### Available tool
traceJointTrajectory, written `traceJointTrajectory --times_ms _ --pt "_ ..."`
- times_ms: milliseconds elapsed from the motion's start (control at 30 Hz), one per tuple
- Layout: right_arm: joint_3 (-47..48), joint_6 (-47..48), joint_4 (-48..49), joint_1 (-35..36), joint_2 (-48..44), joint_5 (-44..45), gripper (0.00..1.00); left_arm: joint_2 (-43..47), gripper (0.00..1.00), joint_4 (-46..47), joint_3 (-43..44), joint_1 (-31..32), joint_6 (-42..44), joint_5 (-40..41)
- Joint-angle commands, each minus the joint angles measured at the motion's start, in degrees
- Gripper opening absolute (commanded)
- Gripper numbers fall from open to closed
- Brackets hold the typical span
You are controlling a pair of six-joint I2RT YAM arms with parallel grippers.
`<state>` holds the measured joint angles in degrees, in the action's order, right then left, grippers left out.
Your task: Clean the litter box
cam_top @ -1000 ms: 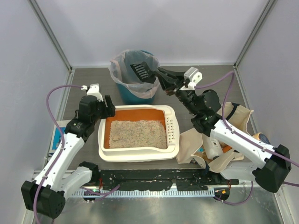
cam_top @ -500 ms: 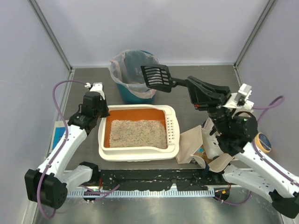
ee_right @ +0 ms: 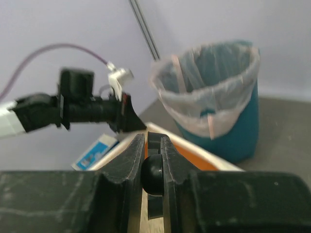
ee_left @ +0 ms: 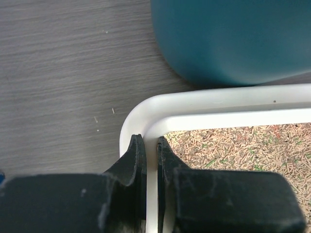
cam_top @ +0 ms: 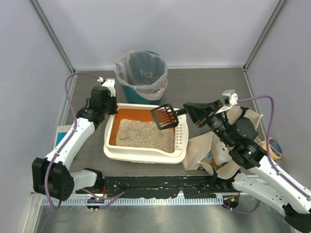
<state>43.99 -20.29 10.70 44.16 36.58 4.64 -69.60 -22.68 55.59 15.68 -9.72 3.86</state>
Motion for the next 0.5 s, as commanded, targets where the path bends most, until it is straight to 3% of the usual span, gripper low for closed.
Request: traceJointTrajectory --times_ms 0,167,233,267,300,400,467 --pt "1.62 -2.12 -16.81 0.22 2.53 -0.08 0.01 -4.22 0.0 2.02 0.74 1.28 -0.04 -9.3" --pt "3.65 -4.58 -23.35 0.31 6.92 5.44 0.01 -5.89 0.0 3.43 2.59 2.6 1.1 -10.19" --pt "4.18 -5.98 -24.5 0.22 8.33 6.86 0.01 -5.81 0.07 3.34 2.94 2.51 0.93 -9.66" --pt "4.26 -6.51 -24.85 0.22 9.29 7.91 0.01 -5.46 0.15 2.91 3.03 2.6 0.84 -8.96" --pt "4.61 -6.86 -25.37 0.22 10.95 8.71 0.01 -5.11 0.33 2.47 2.86 2.6 0.75 -7.56" --pt "4.09 -8.27 -26.16 0.22 13.6 12.04 0.01 -2.04 0.63 1.15 2.07 2.6 0.22 -4.31" --pt "3.83 -9.23 -26.6 0.22 14.48 13.98 0.01 1.55 0.72 0.36 1.28 2.51 -1.53 -1.76"
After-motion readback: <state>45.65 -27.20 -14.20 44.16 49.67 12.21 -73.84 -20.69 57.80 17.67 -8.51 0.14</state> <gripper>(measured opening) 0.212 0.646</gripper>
